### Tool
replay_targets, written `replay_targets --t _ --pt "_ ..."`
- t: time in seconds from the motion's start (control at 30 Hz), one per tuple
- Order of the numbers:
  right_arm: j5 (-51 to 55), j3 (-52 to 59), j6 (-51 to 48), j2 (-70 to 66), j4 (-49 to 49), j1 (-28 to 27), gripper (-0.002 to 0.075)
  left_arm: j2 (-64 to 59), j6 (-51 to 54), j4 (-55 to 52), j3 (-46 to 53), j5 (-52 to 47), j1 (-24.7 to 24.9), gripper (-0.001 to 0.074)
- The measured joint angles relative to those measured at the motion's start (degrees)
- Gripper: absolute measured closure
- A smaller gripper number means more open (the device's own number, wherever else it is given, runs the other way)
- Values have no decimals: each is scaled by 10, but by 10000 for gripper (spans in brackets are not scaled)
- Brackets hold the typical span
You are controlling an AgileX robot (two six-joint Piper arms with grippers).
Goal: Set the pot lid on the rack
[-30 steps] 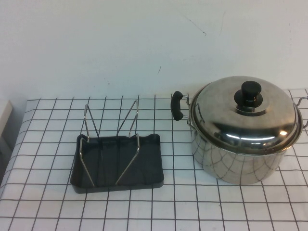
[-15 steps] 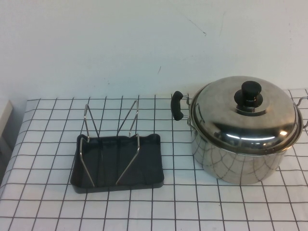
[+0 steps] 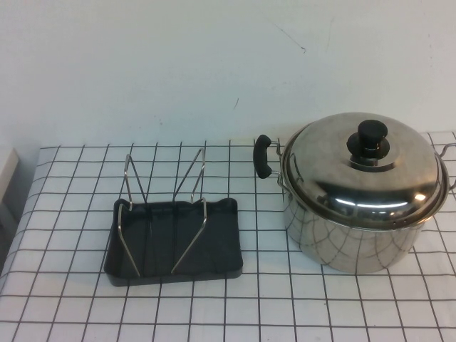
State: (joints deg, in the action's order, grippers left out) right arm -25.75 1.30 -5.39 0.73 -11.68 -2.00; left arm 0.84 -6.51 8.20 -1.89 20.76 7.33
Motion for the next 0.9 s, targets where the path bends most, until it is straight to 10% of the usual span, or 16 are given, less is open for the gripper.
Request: replay_targets --t 0.43,0.9 --pt "331 -271 -17 -203 182 8 729 -144 6 -56 -124 -244 0 738" --pt "39 -343 -19 -583 282 178 729 -250 -45 -136 -123 -124 0 738"
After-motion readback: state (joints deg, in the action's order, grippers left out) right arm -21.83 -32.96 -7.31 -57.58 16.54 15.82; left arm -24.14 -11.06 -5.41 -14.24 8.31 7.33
